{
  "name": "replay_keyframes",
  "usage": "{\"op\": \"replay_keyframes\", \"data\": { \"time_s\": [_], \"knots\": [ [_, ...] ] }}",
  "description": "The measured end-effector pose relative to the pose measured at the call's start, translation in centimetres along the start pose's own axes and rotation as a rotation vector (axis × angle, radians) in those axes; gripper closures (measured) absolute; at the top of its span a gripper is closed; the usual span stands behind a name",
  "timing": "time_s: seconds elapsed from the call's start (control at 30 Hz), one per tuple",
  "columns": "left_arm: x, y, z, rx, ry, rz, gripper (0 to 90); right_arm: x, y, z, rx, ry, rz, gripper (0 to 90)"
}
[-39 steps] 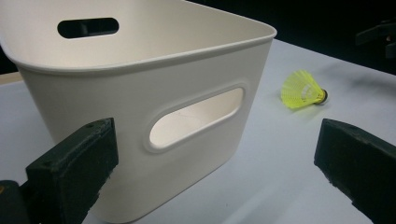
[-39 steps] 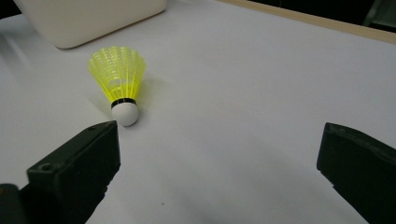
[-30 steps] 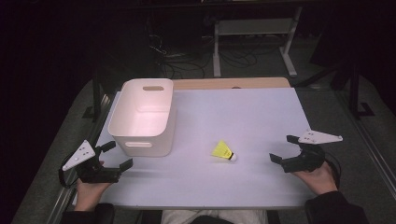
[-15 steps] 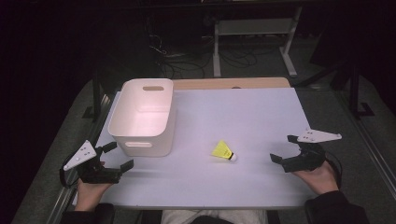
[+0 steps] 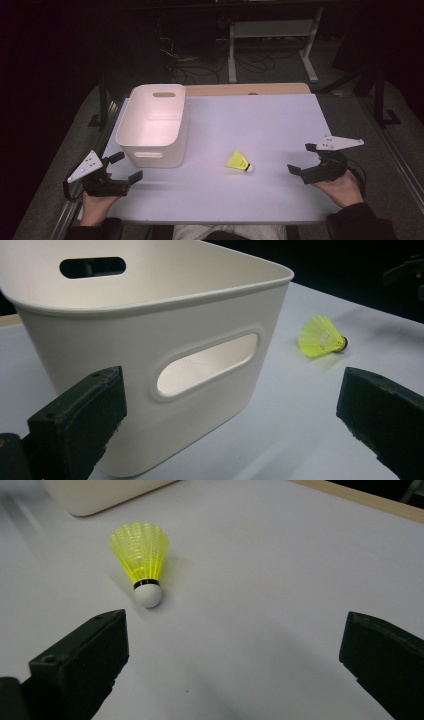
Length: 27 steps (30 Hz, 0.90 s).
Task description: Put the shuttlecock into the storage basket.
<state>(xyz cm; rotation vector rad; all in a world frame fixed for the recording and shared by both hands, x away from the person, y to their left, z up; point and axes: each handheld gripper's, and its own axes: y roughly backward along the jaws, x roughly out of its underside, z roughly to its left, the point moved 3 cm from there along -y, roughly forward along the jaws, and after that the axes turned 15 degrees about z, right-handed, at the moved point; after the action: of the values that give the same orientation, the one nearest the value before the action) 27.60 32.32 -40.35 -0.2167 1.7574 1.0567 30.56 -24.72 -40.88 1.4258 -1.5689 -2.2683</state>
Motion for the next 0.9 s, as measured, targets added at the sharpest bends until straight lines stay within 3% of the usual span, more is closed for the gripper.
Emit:
{"op": "replay_keyframes", "data": {
  "time_s": [0.9],
  "knots": [
    [0.0, 0.0, 0.0, -0.001, -0.005, 0.005, 0.0, -2.5, -0.2, 1.2, -0.033, 0.084, 0.079, 0.0]
  ]
}}
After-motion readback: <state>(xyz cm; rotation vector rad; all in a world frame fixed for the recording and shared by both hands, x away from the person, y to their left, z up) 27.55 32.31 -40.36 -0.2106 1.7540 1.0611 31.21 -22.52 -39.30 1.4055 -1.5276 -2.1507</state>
